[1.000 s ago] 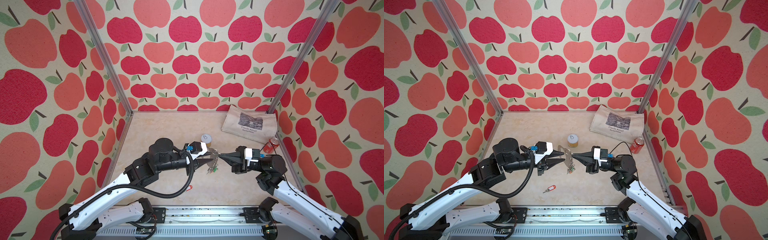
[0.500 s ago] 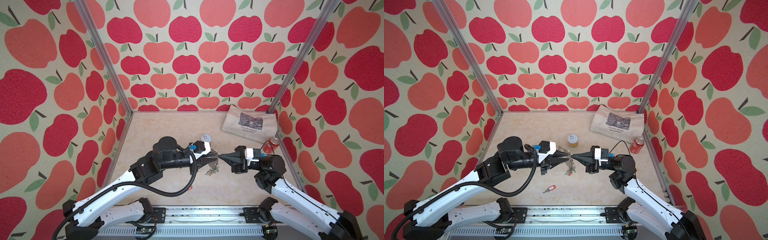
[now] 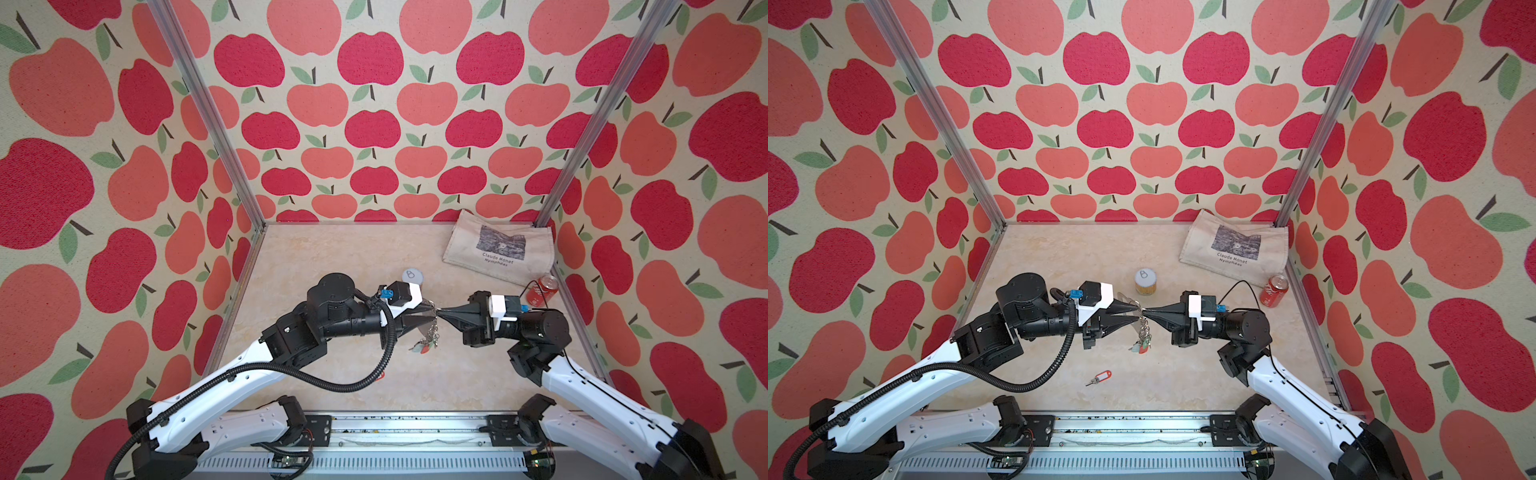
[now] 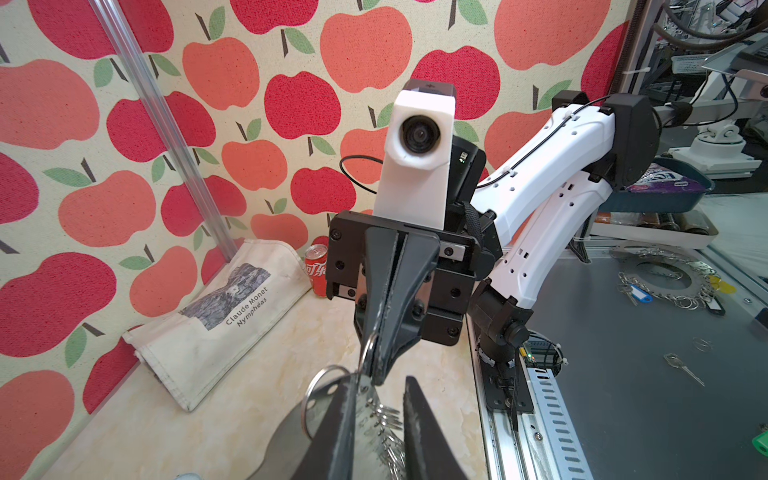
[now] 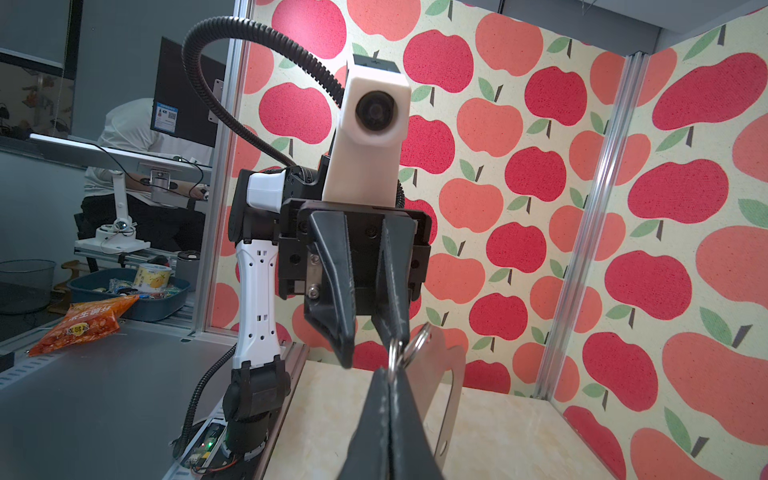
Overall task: Put the keys on the keyring
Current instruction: 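Hold the split ring with both grippers above the table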
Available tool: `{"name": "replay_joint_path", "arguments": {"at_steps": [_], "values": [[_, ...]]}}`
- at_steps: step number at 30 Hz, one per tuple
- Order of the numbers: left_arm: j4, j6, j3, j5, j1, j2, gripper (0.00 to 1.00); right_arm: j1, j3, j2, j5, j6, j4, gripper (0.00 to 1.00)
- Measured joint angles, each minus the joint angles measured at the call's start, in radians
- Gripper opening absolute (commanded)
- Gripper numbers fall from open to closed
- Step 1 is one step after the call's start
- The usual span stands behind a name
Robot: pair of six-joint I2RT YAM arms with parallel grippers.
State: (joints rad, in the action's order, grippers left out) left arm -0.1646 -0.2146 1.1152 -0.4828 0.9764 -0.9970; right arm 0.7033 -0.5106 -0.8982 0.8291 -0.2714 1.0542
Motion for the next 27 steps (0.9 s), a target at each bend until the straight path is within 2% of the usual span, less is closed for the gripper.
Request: {"name": "replay_joint_path", "arguments": {"at_steps": [7, 14, 27], "values": [[0.044, 0.010, -0.027, 0.029, -0.021, -0.005, 0.26, -0.004, 0.000, 0.000, 0.024, 0.000, -0.011, 0.00], [0.043, 0.016, -0.032, -0.014, -0.036, -0.012, 0.24, -0.004, 0.000, 0.000, 0.029, 0.001, -0.032, 0.00], [0.042, 0.009, -0.029, -0.084, -0.033, -0.022, 0.00, -0.003, 0.000, 0.004, 0.031, 0.005, -0.039, 0.00]]}}
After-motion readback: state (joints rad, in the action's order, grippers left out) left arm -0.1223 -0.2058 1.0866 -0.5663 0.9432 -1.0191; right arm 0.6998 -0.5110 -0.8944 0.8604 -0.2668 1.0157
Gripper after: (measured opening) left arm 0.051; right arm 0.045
